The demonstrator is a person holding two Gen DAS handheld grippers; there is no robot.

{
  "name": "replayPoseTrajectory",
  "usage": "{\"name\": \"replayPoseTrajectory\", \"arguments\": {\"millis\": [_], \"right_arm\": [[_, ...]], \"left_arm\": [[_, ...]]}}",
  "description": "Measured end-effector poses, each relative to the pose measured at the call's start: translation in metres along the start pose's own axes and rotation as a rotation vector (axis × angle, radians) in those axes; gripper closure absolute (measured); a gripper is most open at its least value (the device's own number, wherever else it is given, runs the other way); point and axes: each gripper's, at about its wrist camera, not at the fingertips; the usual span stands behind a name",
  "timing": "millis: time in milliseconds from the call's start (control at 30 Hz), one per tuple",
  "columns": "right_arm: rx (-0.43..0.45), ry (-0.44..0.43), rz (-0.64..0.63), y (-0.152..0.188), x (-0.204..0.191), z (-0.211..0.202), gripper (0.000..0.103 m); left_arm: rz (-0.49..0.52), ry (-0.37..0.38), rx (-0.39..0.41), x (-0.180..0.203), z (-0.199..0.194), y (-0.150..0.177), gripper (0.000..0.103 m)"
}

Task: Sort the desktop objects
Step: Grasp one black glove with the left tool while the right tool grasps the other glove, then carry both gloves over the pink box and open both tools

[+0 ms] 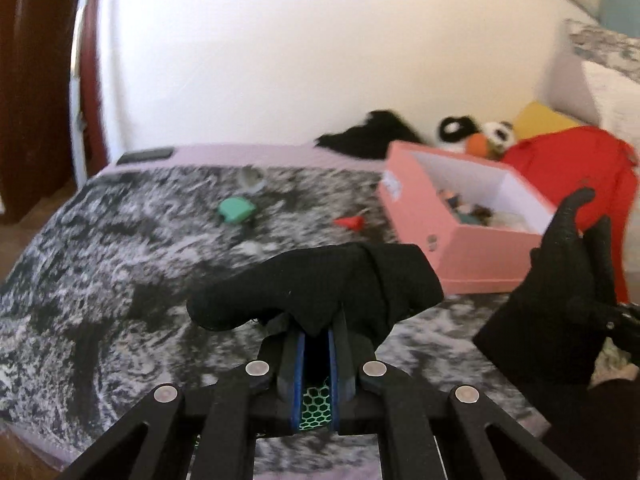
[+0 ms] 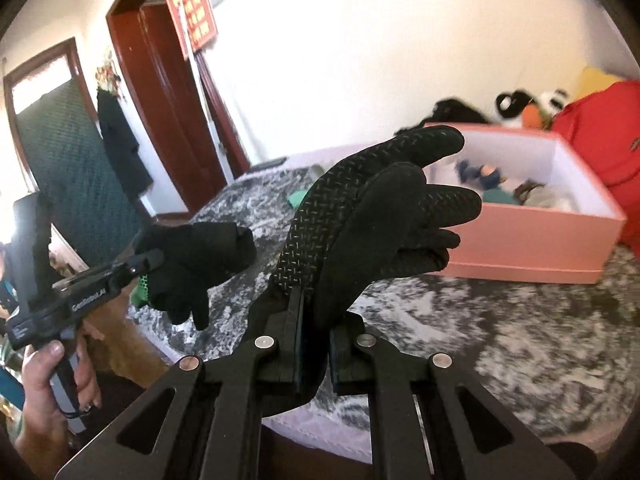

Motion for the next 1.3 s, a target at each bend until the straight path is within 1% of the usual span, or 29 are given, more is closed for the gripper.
{"name": "replayPoseTrajectory", "arguments": {"millis": [167, 267, 333, 500, 633, 767, 967, 1033, 1133, 1167, 1200, 1233, 1267, 1300], "right_arm": [[0.062, 0.033, -0.001, 0.009, 0.009, -0.049, 0.093], [0.096, 0.064, -0.003, 0.013, 0.017, -0.073, 0.093], [0.12, 0.104, -0.012, 0.015, 0.023, -0.088, 0.093], [0.163, 0.182, 0.016, 0.015, 0.048, -0.115, 0.093], [0.201, 0.254, 0.03, 0.007, 0.07, -0.13, 0.093], [0.263, 0.325, 0.028, -0.019, 0.092, -0.142, 0.093], [0.402, 0.442, -0.014, -0.09, 0.118, -0.138, 0.093], [0.437, 0.471, -0.031, -0.115, 0.123, -0.128, 0.093], [0.468, 0.501, -0.056, -0.148, 0.135, -0.106, 0.093], [0.463, 0.515, -0.062, -0.159, 0.141, -0.092, 0.093], [0.449, 0.532, -0.066, -0.171, 0.149, -0.074, 0.092], [0.411, 0.554, -0.069, -0.18, 0.156, -0.052, 0.087], [0.335, 0.573, -0.072, -0.188, 0.165, -0.022, 0.068], [0.236, 0.565, -0.062, -0.192, 0.177, 0.011, 0.049]], "left_arm": [[0.069, 0.047, 0.039, 0.044, -0.021, -0.008, 0.098], [0.117, 0.076, 0.054, 0.072, -0.022, -0.016, 0.098], [0.148, 0.095, 0.064, 0.091, -0.023, -0.022, 0.097], [0.22, 0.17, 0.062, 0.138, -0.01, -0.033, 0.096], [0.251, 0.229, 0.047, 0.169, 0.009, -0.049, 0.095], [0.264, 0.269, 0.077, 0.192, 0.026, -0.081, 0.095], [0.304, 0.307, 0.163, 0.211, 0.067, -0.152, 0.095], [0.31, 0.324, 0.18, 0.213, 0.09, -0.179, 0.095], [0.292, 0.342, 0.184, 0.208, 0.131, -0.204, 0.092], [0.284, 0.348, 0.183, 0.207, 0.146, -0.212, 0.088], [0.271, 0.348, 0.145, 0.205, 0.167, -0.216, 0.055], [0.258, 0.347, 0.105, 0.204, 0.187, -0.22, 0.003], [0.251, 0.335, 0.051, 0.203, 0.211, -0.218, 0.002], [0.244, 0.323, -0.004, 0.201, 0.234, -0.217, 0.002]]}}
Point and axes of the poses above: each gripper's, at about its wrist camera, not at the fingertips, and z roughly the way its jaws point, x to its right, y to its underside, and after that the axes turned 6 degrees about y, right-handed
